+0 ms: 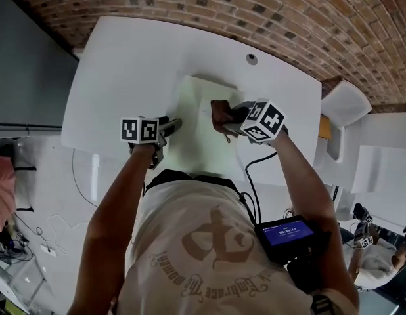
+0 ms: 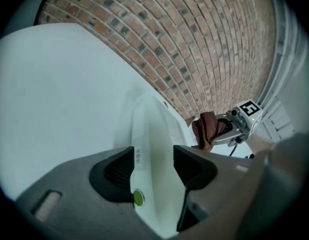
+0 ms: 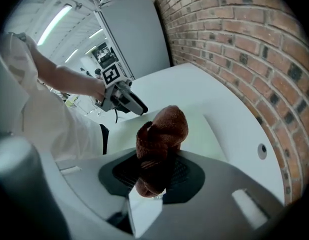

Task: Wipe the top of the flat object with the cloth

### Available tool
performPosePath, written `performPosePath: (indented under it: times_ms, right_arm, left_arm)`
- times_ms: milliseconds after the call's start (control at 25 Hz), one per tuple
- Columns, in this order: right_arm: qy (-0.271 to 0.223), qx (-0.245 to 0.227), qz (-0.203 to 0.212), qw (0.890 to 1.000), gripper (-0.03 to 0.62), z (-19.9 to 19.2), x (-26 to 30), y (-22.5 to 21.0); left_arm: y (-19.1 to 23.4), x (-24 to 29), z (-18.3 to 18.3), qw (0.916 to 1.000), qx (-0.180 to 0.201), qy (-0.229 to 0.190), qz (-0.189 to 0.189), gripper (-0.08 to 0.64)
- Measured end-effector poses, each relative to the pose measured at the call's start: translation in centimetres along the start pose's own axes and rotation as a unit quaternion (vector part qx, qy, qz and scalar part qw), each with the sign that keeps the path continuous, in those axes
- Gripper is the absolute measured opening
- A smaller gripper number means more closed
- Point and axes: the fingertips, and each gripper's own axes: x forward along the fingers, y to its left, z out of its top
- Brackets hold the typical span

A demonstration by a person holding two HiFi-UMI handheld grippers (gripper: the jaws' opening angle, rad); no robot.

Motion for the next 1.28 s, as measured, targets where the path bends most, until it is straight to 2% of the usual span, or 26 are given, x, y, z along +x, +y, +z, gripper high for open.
performPosePath:
  times_ms: [80,240,480,600,880,1040,1280]
  right_arm:
    - [-0.002,-0.027,0.019,0.999,0.109,2.6,0.9,1.5]
    - [0.02,-0.073,0.044,0.996,0.11,6.0,4.3,3.8]
    - [0.057,-0.112,0.057,0.99,0.11,8.7,9.4,5.6]
    - [0.08,-0.122,0.058,0.988,0.11,8.9,11.0,5.9]
    - [0.103,-0.131,0.048,0.985,0.11,6.2,11.4,6.0]
    - [0.107,-0.108,0.037,0.988,0.11,2.6,9.9,4.7]
    - [0.101,-0.057,0.013,0.993,0.11,-3.3,7.2,2.7]
  left_arm:
    - [-0.1,-1.1,-0.3,0.9999,0.004,-0.012,-0.002,0.228]
    - [0.0,-2.9,-2.7,0.9999,0.014,-0.002,0.003,0.169]
    - [0.0,-4.0,-7.6,0.9985,0.011,0.053,-0.003,0.167]
    - [0.2,-3.8,-8.8,0.9976,0.005,0.069,-0.003,0.163]
    - [0.8,-3.7,-9.1,0.9965,-0.013,0.082,0.002,0.158]
    - [0.9,-3.5,-9.2,0.9961,-0.011,0.088,0.004,0.158]
    - [1.1,-3.6,-9.4,0.9972,-0.022,0.071,-0.005,0.158]
